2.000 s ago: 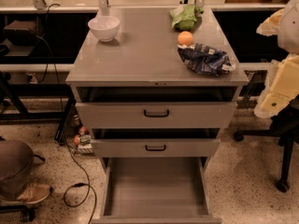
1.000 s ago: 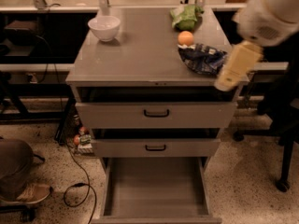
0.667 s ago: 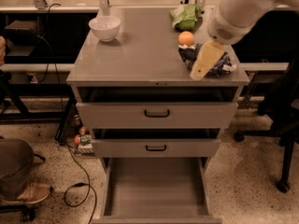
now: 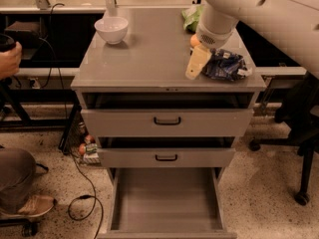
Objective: Place blue chip bag into bottom drawer
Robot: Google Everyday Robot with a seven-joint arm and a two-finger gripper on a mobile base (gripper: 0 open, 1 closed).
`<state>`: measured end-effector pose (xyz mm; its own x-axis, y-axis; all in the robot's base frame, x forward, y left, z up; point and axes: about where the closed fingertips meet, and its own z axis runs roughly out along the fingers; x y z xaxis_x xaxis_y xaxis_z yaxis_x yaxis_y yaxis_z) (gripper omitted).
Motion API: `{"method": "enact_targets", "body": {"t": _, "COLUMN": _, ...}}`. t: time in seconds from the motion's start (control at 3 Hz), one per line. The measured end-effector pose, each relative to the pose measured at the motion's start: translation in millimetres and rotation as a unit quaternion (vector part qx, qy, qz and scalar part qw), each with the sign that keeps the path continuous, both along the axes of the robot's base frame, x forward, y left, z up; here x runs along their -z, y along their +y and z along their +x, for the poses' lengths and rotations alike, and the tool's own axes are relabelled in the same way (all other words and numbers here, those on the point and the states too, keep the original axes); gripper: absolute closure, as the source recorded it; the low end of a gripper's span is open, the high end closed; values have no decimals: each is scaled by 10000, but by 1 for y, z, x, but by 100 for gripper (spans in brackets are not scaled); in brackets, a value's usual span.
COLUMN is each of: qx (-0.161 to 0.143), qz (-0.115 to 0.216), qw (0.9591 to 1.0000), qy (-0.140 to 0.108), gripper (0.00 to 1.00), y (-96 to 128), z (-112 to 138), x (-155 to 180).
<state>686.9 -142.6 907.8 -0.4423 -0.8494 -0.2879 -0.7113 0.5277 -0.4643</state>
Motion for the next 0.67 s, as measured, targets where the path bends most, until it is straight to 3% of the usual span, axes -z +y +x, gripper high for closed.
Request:
{"method": "enact_targets", "body": {"t": 0.33, "qx": 232, "qz": -65, "qw": 9997, "qy": -27, "gripper": 0, "y": -14, "z": 17, "x": 7}}
{"method": "enact_targets", "body": {"t": 0.67, "qx": 369, "qz": 18, "qw": 9993, "qy": 58, "gripper": 18, "y": -31, "z": 21, "x": 21}}
